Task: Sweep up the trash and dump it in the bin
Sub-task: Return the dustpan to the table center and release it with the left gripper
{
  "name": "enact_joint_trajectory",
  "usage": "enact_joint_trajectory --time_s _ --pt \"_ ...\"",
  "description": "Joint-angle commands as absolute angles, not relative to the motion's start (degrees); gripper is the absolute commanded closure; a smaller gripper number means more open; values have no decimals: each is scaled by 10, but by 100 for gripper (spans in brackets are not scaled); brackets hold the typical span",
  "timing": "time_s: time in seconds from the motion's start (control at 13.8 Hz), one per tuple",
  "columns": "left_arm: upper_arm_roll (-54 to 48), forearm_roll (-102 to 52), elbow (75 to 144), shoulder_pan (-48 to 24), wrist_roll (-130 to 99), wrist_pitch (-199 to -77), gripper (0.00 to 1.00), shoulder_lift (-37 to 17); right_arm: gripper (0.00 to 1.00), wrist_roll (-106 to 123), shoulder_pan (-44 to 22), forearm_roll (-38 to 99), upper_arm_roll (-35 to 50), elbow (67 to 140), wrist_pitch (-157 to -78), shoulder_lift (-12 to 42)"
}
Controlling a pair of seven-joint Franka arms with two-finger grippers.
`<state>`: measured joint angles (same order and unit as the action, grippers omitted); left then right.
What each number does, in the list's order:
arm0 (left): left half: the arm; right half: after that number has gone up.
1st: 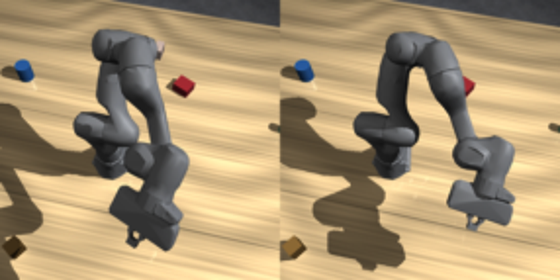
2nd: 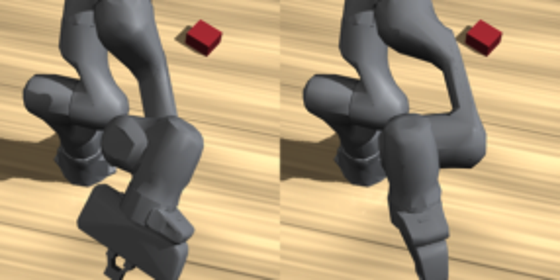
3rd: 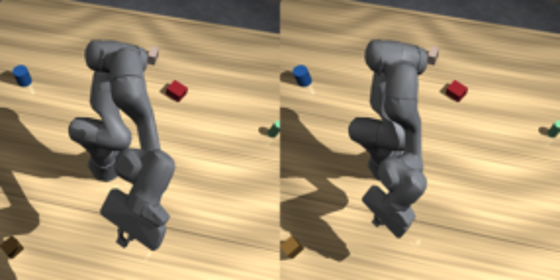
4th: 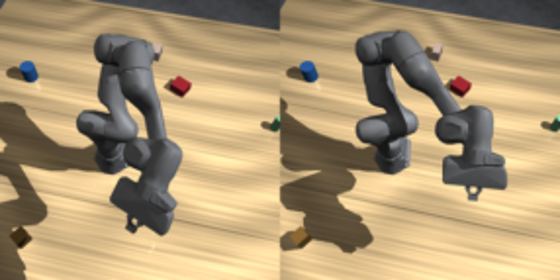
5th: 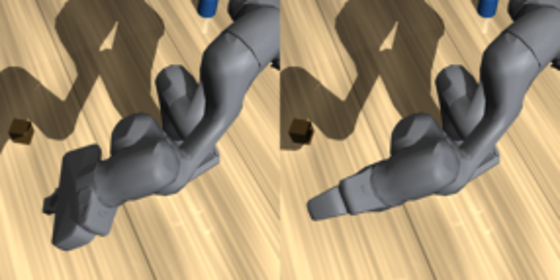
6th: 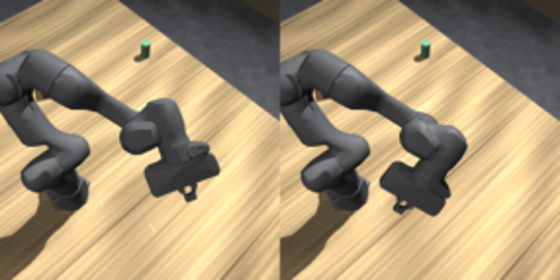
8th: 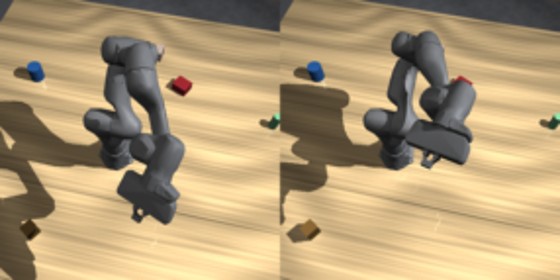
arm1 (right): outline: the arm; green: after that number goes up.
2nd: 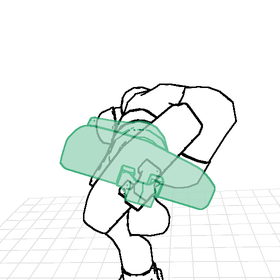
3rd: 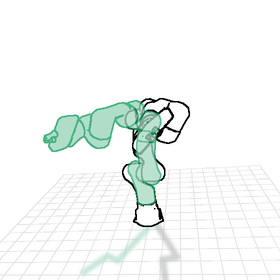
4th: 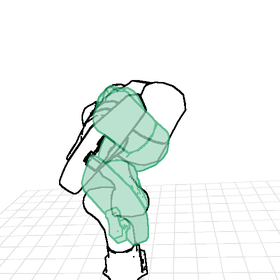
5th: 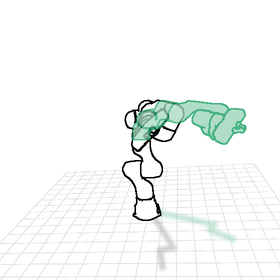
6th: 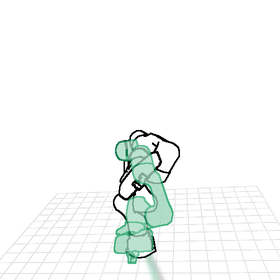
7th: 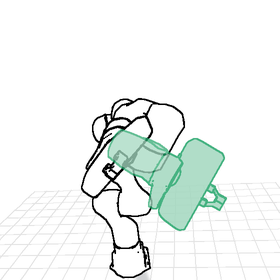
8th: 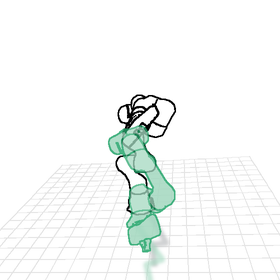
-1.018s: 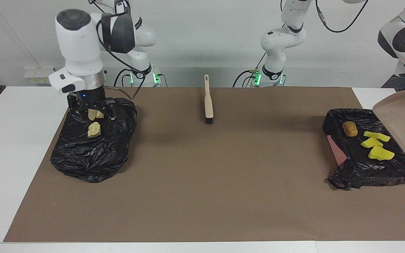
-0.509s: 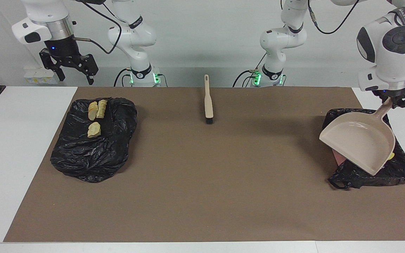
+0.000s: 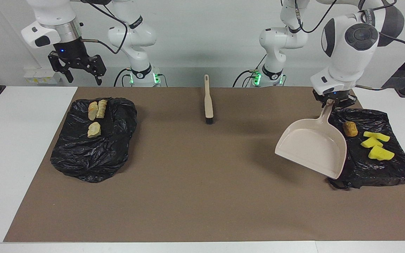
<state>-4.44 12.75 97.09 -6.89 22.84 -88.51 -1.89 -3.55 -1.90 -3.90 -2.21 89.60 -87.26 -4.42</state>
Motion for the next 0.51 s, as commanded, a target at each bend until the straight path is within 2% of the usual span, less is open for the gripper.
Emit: enact_joint_trajectory --time_s 0.0,0.44 --pt "-33 87 996 -125 144 -897 100 -3 0 -25 -9 -7 -22 894 -852 -47" --pt "-33 5 1037 -213 -45 -1023 100 -24 0 -24 -18 2 -24 907 -842 -58"
